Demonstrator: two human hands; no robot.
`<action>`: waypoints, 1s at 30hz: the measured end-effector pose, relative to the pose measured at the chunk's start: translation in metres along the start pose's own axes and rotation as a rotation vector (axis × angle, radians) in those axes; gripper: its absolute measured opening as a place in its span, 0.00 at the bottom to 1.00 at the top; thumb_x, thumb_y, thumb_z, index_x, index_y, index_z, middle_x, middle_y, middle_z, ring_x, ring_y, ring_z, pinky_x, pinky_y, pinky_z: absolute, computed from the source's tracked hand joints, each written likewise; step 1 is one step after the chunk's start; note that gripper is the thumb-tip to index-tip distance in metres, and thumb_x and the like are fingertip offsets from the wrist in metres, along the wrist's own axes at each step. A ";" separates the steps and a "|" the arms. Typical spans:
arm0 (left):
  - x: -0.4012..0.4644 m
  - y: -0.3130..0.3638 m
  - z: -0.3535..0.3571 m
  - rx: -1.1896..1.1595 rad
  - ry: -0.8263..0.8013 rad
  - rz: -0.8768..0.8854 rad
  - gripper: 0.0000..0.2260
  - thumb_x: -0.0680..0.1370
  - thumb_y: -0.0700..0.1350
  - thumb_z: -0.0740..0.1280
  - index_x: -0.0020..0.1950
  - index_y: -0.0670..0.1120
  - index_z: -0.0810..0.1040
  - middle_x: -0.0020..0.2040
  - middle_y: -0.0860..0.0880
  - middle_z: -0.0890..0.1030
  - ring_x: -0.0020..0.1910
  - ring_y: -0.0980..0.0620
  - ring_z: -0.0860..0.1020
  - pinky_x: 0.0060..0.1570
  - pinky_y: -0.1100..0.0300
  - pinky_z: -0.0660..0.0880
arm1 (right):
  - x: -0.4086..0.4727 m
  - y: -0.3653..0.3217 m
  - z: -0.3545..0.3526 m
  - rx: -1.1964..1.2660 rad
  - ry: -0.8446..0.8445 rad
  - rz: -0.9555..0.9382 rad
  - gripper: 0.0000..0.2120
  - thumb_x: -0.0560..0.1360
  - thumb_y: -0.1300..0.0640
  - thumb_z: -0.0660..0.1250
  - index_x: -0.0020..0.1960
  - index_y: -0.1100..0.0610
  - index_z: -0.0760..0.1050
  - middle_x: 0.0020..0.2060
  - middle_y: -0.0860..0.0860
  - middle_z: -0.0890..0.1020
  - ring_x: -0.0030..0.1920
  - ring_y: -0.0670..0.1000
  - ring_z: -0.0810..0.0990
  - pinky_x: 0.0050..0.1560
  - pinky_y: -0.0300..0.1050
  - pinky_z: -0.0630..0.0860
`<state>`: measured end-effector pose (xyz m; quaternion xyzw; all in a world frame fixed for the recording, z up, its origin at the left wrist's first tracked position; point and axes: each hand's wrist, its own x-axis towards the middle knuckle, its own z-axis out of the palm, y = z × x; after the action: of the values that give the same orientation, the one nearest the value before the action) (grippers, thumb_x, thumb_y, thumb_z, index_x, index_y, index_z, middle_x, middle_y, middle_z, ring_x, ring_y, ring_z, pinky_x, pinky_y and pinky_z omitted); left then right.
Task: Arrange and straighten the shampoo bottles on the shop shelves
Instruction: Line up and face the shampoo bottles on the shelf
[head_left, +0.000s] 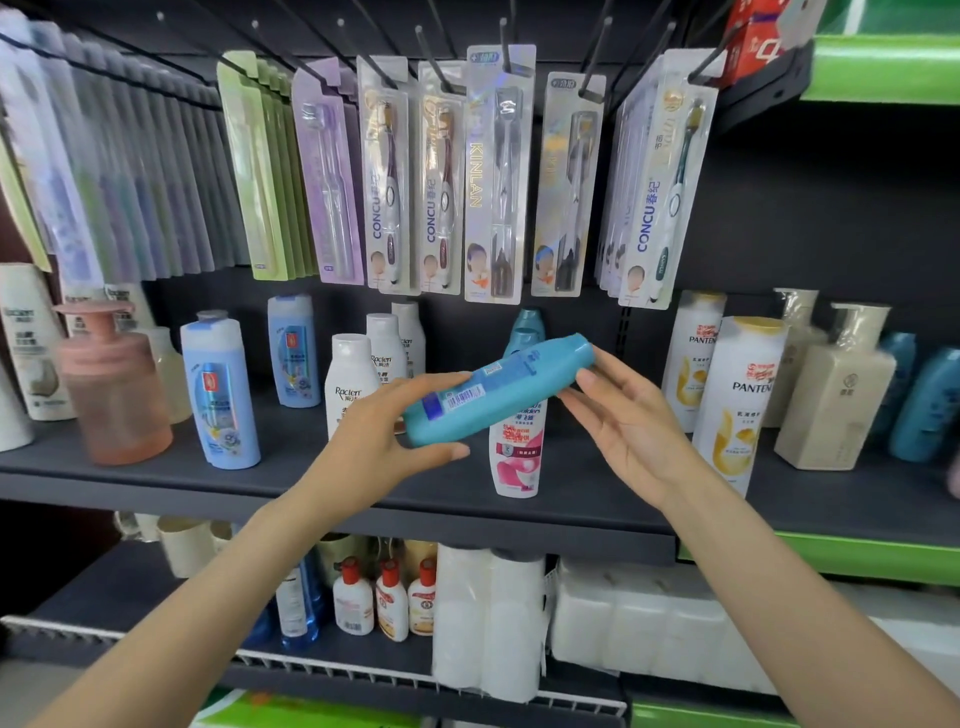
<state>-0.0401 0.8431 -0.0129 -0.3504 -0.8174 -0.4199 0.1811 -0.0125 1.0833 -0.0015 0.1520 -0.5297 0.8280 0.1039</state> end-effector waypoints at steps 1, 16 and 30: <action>0.000 0.002 0.000 -0.081 -0.025 -0.039 0.25 0.69 0.52 0.71 0.63 0.64 0.69 0.57 0.61 0.75 0.53 0.66 0.73 0.44 0.73 0.72 | 0.001 0.000 0.001 -0.001 0.002 -0.010 0.16 0.75 0.64 0.62 0.61 0.56 0.74 0.55 0.52 0.83 0.58 0.50 0.80 0.51 0.39 0.79; 0.004 0.000 -0.003 -0.730 -0.364 -0.339 0.17 0.74 0.55 0.60 0.62 0.57 0.73 0.54 0.47 0.83 0.53 0.46 0.82 0.51 0.53 0.79 | 0.010 0.014 0.036 -0.157 0.054 -0.121 0.24 0.70 0.56 0.68 0.63 0.43 0.68 0.47 0.53 0.82 0.55 0.57 0.81 0.52 0.56 0.79; 0.044 -0.008 0.014 -0.354 -0.024 -0.098 0.03 0.77 0.44 0.66 0.48 0.50 0.79 0.44 0.47 0.83 0.40 0.53 0.81 0.39 0.64 0.76 | 0.011 -0.007 0.018 -0.285 0.263 -0.181 0.19 0.76 0.59 0.65 0.63 0.42 0.72 0.43 0.45 0.84 0.46 0.47 0.83 0.40 0.47 0.80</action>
<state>-0.0763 0.8695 0.0008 -0.3413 -0.7488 -0.5615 0.0862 -0.0183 1.0699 0.0152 0.0734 -0.6073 0.7447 0.2667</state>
